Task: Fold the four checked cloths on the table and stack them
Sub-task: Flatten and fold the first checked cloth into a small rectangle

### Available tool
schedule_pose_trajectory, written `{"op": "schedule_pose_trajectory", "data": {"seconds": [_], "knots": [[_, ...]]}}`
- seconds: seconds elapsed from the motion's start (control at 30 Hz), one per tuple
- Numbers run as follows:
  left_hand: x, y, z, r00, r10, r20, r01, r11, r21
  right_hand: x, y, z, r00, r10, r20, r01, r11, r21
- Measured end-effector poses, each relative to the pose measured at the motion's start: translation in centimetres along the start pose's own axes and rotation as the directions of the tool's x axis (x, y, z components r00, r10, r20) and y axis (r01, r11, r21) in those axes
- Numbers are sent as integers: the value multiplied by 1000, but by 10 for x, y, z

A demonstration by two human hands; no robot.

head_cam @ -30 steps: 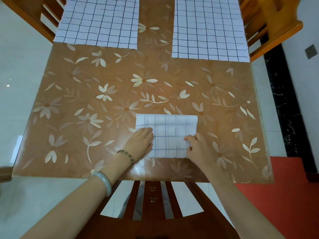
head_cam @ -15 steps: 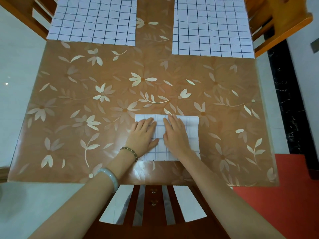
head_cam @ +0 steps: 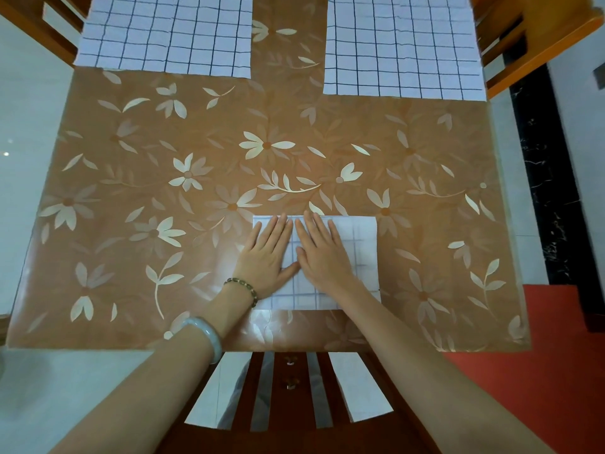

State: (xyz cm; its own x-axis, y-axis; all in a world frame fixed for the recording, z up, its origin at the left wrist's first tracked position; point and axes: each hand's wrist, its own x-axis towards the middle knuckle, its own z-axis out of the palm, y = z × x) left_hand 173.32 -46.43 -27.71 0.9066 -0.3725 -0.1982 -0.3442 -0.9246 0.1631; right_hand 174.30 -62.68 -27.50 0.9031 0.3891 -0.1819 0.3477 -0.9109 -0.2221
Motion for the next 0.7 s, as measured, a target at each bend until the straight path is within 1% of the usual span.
{"op": "schedule_pose_trajectory", "data": {"seconds": [0.1, 0.17, 0.27, 0.33, 0.4, 0.47, 0.5, 0.57, 0.63, 0.7], "knots": [[-1, -6, 3, 1000, 1, 0, -1, 1000, 30, -7, 18, 2, 999, 35, 16, -35, 999, -39], [-2, -11, 2, 1000, -2, 5, 2, 999, 41, -15, 38, 0, 994, 108, 17, -107, 994, -37], [-2, -20, -1, 1000, -9, 0, 9, 998, 68, -31, 70, -4, 971, 236, -28, -237, 969, -73], [-3, -24, -3, 1000, -17, 5, 17, 995, 95, -38, 83, -8, 959, 282, -41, -284, 955, -83], [-3, -24, -5, 999, -32, 7, 31, 994, 105, -38, 83, -11, 949, 307, -69, -313, 944, -105], [-4, -19, -7, 999, -45, 2, 44, 994, 104, -32, 68, -19, 936, 331, -123, -342, 935, -91], [-5, -14, -7, 999, -36, -3, 36, 995, 96, -27, 56, -21, 935, 319, -153, -333, 941, -69], [-7, -5, -3, 1000, 10, 2, -10, 998, 68, -18, 28, -22, 958, 231, -172, -233, 972, 7], [-10, 2, 1, 999, 45, 27, -46, 997, 56, -10, 0, -14, 986, 111, -123, -103, 992, 65], [-12, 2, 3, 998, 53, 40, -55, 996, 64, -8, -17, -2, 997, 43, -66, -38, 996, 76]]}}
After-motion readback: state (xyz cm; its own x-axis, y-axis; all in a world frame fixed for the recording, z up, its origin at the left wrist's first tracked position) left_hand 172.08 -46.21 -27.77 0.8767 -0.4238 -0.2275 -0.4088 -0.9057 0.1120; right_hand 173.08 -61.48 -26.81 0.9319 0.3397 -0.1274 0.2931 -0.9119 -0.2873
